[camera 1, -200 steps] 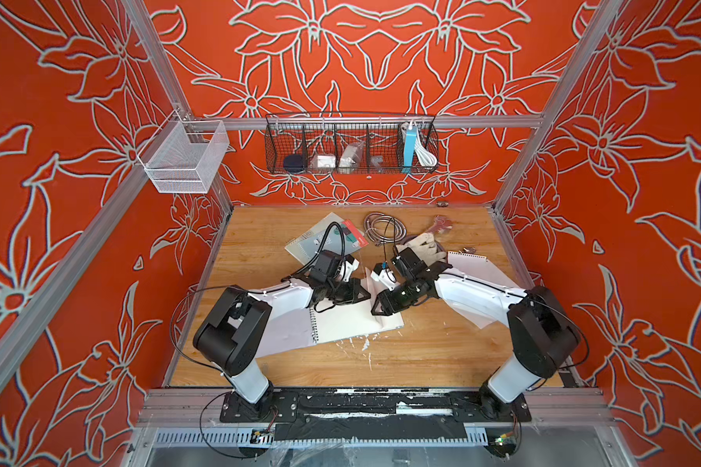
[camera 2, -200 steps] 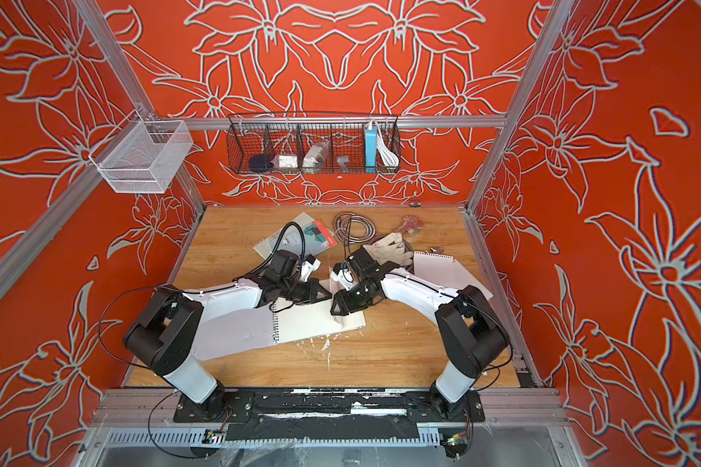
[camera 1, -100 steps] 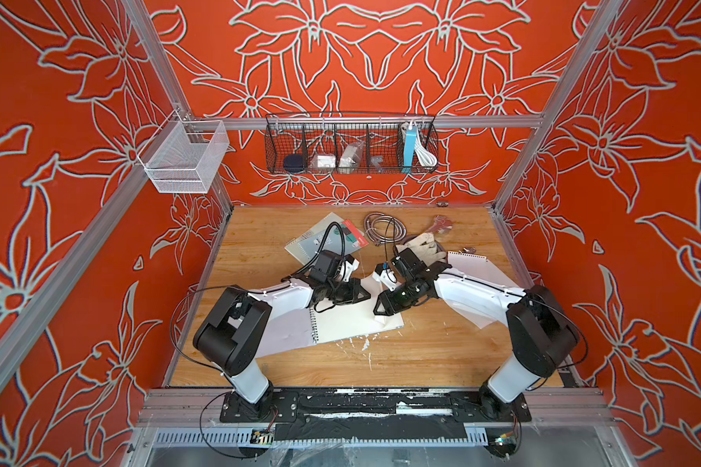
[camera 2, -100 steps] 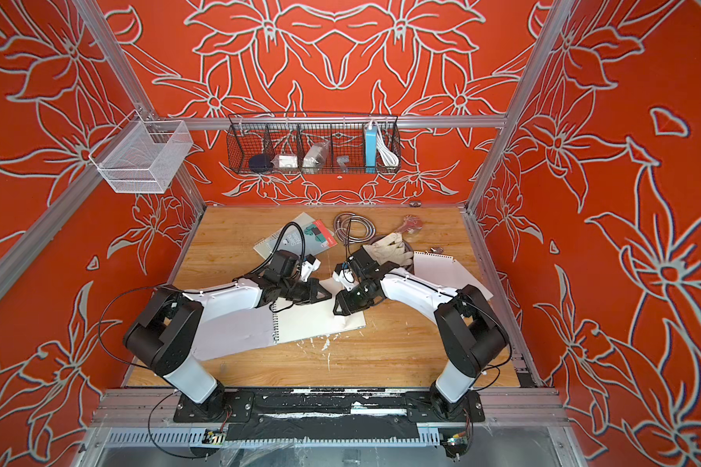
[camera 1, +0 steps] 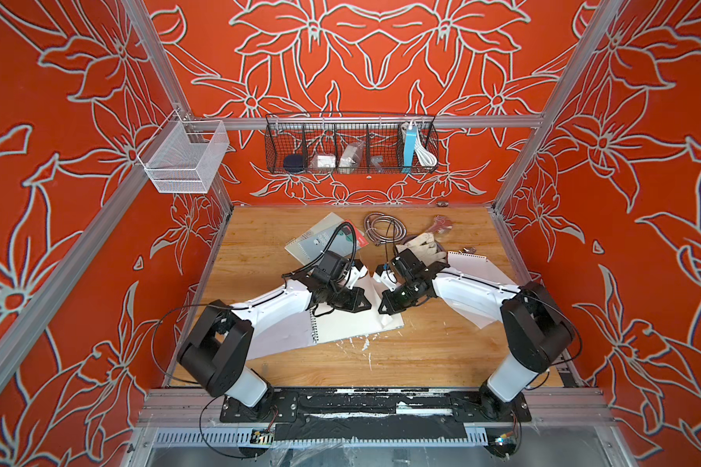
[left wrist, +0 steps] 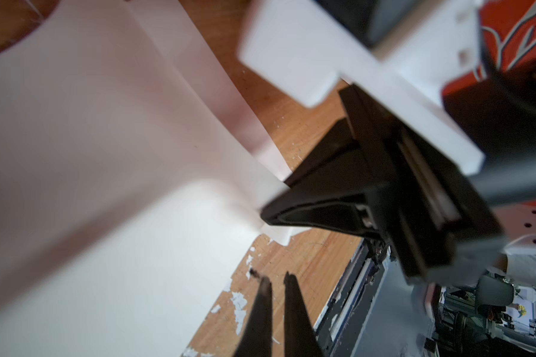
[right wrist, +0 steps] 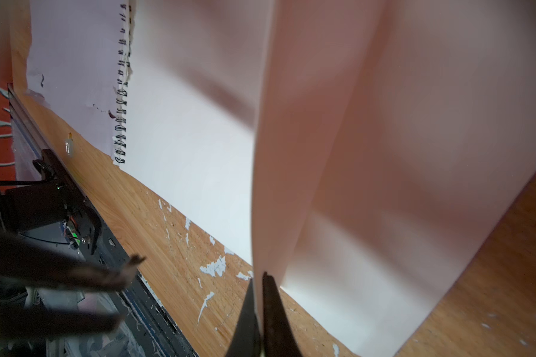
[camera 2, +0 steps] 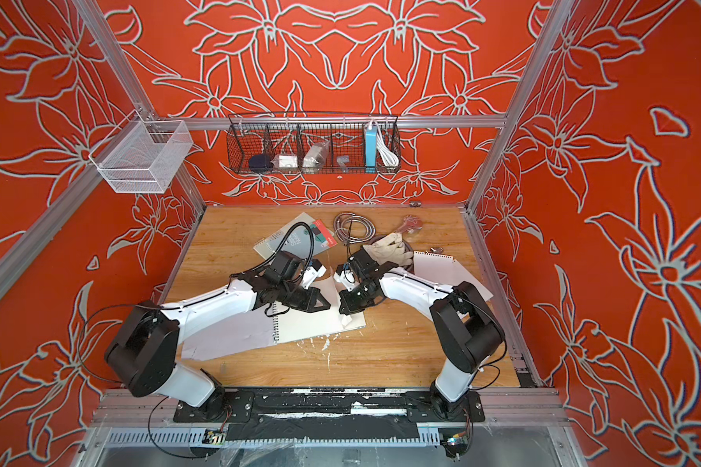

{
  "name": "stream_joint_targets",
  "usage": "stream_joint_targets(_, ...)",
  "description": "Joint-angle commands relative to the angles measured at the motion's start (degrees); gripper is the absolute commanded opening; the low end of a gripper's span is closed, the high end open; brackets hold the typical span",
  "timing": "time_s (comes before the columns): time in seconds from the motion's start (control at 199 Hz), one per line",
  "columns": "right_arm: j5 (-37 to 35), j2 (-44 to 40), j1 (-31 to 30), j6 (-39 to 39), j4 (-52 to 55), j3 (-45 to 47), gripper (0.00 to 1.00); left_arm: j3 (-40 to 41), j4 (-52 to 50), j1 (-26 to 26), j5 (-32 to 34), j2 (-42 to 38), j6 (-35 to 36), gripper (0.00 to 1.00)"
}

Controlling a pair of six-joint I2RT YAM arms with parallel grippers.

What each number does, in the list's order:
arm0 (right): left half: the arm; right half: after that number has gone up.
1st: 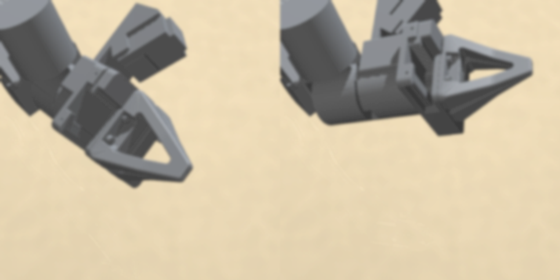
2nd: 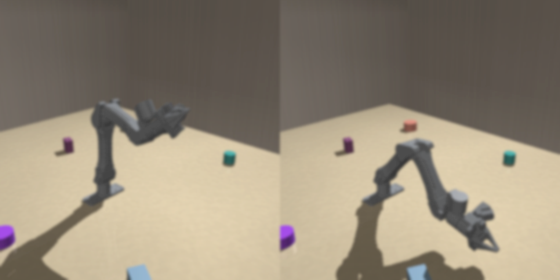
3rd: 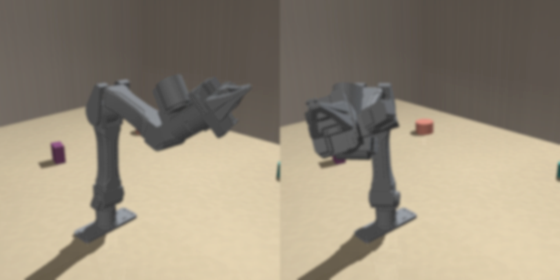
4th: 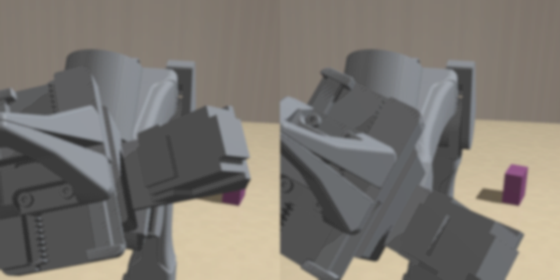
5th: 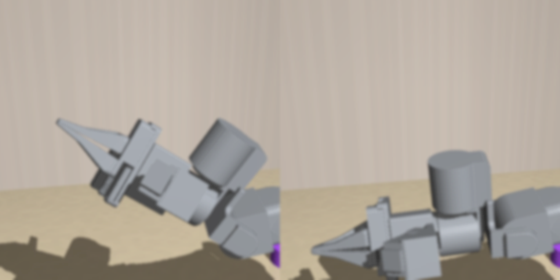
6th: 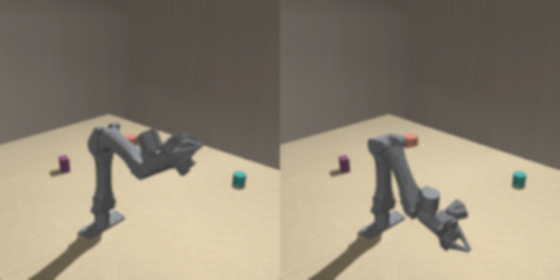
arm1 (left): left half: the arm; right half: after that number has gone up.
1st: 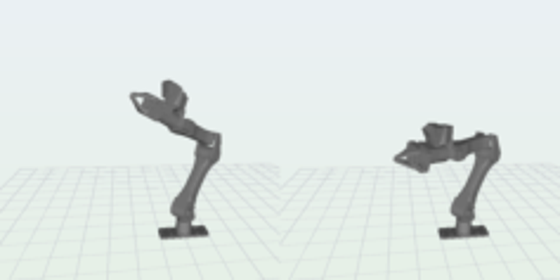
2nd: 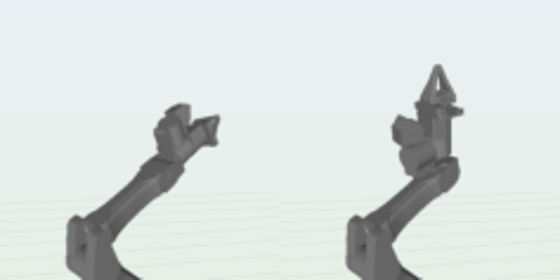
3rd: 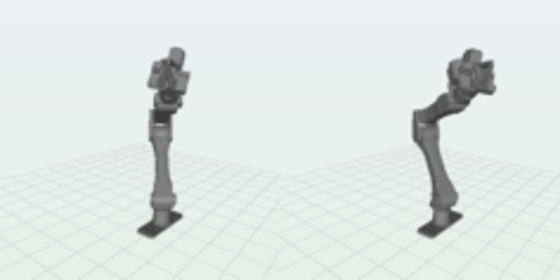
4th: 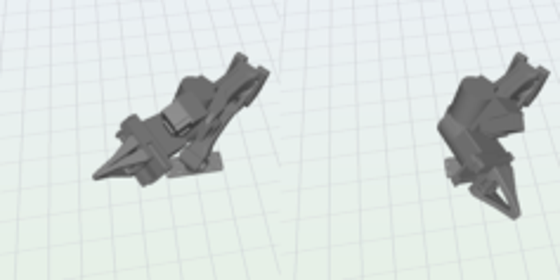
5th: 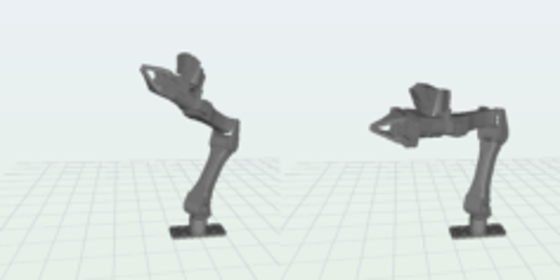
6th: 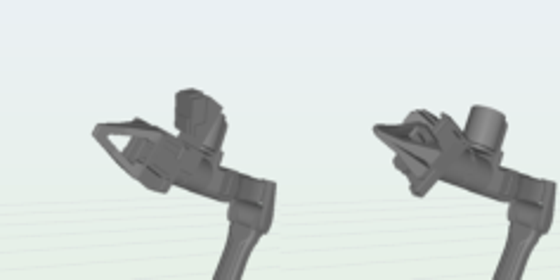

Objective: Tear off pages from different notebooks
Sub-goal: Tear off the paper from the notebook.

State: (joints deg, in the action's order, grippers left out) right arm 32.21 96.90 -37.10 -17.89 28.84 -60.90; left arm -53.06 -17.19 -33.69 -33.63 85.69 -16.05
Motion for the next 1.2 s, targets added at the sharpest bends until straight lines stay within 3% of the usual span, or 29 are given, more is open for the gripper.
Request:
stream_joint_targets(0.0, 4.44, 2.24, 1.05, -1.79, -1.16, -1.03, 0.01, 0.14, -5.98, -2.86, 2.58, -1.24, 5.77, 0.23)
stream_joint_targets(0.191, 11.0, 4.83, 2.49, -4.23, -2.29, -2.72, 0.01, 0.41, -1.78, -3.32, 3.92, 1.7, 3.69, 0.54)
stream_joint_targets(0.391, 14.52, 3.5, 3.91, -5.66, -3.14, -2.55, 0.01, 0.96, 4.03, -3.4, 5.82, 4.94, 0.89, 0.59)
stream_joint_targets(0.848, 14.77, 1.8, 4.24, -4.44, -1.92, -2.54, 0.01, -0.31, 8.9, -3.4, 4.07, 9.49, -1.06, 0.4)
stream_joint_targets(0.938, 14.83, 2.06, 4.32, -4.46, -1.77, -2.64, 0.01, -0.46, 9.51, -3.4, 2.97, 10.01, -1.22, 0.28)
stream_joint_targets(1.079, 14.61, 2.13, 4.41, -4.35, -1.52, -2.64, 0.01, -0.05, 10.21, -3.4, 2.34, 9.72, -1.5, 0.0)
stream_joint_targets(1.199, 14.42, 2.06, 4.36, -4.11, -1.26, -2.71, 0.02, 0.3, 10.42, -3.4, 2.9, 9.23, -1.75, 0.0)
